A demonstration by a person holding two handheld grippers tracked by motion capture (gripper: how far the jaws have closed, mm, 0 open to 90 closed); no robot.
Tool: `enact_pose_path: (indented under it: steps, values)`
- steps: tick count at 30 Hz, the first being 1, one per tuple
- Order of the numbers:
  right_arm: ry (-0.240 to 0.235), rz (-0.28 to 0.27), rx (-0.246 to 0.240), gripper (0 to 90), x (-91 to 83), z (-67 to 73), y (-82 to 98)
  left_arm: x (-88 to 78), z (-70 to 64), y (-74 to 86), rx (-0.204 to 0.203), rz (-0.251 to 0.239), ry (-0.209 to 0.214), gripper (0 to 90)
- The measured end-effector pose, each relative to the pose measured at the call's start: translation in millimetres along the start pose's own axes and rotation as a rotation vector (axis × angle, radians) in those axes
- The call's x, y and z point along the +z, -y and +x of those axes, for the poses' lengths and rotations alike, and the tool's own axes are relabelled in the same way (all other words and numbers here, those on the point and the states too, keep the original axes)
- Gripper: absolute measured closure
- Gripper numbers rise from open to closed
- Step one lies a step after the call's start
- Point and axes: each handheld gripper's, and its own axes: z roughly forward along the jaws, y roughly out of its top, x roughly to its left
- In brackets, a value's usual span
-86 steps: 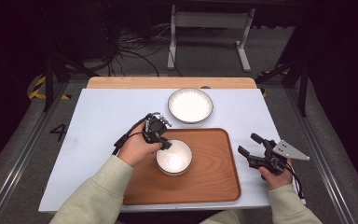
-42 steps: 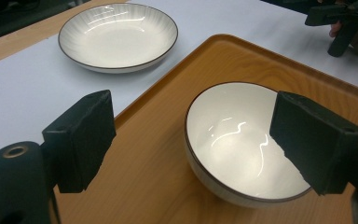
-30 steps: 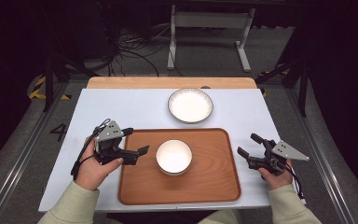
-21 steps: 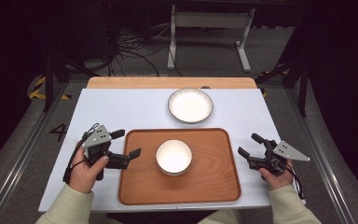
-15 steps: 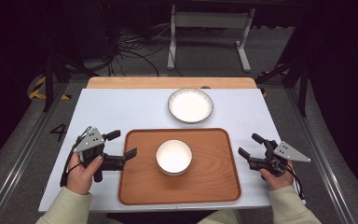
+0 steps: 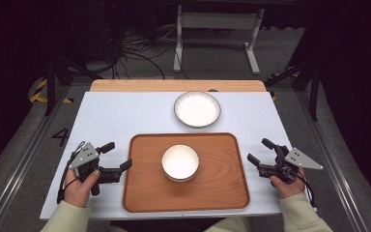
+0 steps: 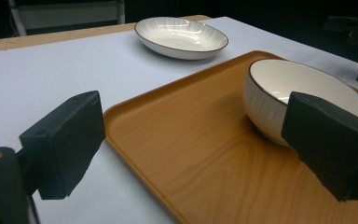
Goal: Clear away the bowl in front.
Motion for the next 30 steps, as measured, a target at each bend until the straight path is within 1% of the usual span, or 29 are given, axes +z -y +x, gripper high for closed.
enact_pose_path:
  steps: [1,4,6,8,12,15,21,23,24,26,27,30]
  values:
    - [-0.001,-0.001,0.001,14.4,-0.1,0.1,0.0,-0.3,1.2,2.5,-0.003,-0.005,-0.004,7.3]
    - [-0.001,-0.002,-0.001,14.3,-0.2,0.1,0.1,-1.3,4.7,9.9,-0.002,0.001,-0.014,7.4]
    - [-0.002,-0.003,0.000,14.3,-0.2,0.1,0.1,-1.4,6.5,14.1,-0.008,0.004,-0.020,7.4]
    - [-0.001,-0.003,0.000,14.3,-0.2,0.0,0.1,-1.9,7.9,15.9,-0.004,0.007,-0.025,7.3]
    - [-0.002,-0.003,0.000,14.3,-0.2,0.0,0.1,-2.0,10.2,22.3,-0.013,0.004,-0.038,7.3]
    - [-0.001,-0.003,0.001,14.3,-0.2,0.0,0.1,-1.8,11.0,25.7,-0.011,-0.001,-0.047,7.4]
    - [-0.002,-0.004,0.000,14.3,-0.3,0.1,0.1,-3.6,11.0,29.7,-0.015,-0.019,-0.065,7.4]
    - [-0.003,-0.003,-0.002,14.4,-0.3,0.0,0.1,-5.1,11.2,30.4,-0.016,-0.032,-0.068,7.3]
    - [-0.003,-0.003,-0.002,14.4,-0.3,0.0,0.1,-5.1,11.2,30.4,-0.016,-0.032,-0.068,7.3]
    - [-0.004,-0.003,-0.001,14.4,-0.3,0.0,0.1,-4.6,12.3,30.7,-0.029,-0.031,-0.069,7.2]
    - [-0.004,-0.003,-0.001,14.4,-0.3,0.0,0.1,-4.2,12.8,30.5,-0.037,-0.022,-0.068,6.8]
    - [-0.005,-0.003,-0.003,14.4,-0.2,0.2,0.2,-3.0,12.1,30.3,-0.035,-0.014,-0.078,7.0]
